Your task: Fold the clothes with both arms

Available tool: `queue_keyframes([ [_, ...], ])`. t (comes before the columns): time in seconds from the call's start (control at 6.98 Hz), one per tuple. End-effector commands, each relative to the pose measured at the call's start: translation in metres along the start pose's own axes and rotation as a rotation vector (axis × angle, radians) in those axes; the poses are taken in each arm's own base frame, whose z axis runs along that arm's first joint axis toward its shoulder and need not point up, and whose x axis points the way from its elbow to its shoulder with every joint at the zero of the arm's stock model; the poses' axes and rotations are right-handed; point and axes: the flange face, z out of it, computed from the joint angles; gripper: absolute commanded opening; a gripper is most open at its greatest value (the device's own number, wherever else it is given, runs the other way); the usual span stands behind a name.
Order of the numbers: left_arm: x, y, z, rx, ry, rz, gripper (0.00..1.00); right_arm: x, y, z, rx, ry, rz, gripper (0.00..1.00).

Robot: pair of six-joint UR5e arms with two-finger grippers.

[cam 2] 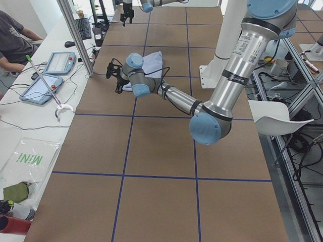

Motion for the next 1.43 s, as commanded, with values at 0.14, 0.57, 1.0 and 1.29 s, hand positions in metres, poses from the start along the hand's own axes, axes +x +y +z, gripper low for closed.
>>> queue_keyframes([
  [0.14, -0.151, 0.007, -0.110, -0.062, -0.074, 0.225, 0.61, 0.149, 0.002, -0.085, 0.009, 0.089, -0.245, 1.00],
  [0.57, -0.263, 0.041, -0.207, -0.186, -0.152, 0.363, 0.62, 0.266, 0.080, -0.114, -0.031, 0.067, -0.307, 1.00],
  [1.0, -0.272, 0.103, -0.244, -0.272, -0.178, 0.320, 0.99, 0.282, 0.080, -0.112, -0.052, 0.067, -0.356, 1.00],
  [1.29, -0.277, 0.105, -0.244, -0.279, -0.192, 0.310, 0.99, 0.309, 0.091, -0.099, -0.084, 0.095, -0.362, 1.00],
])
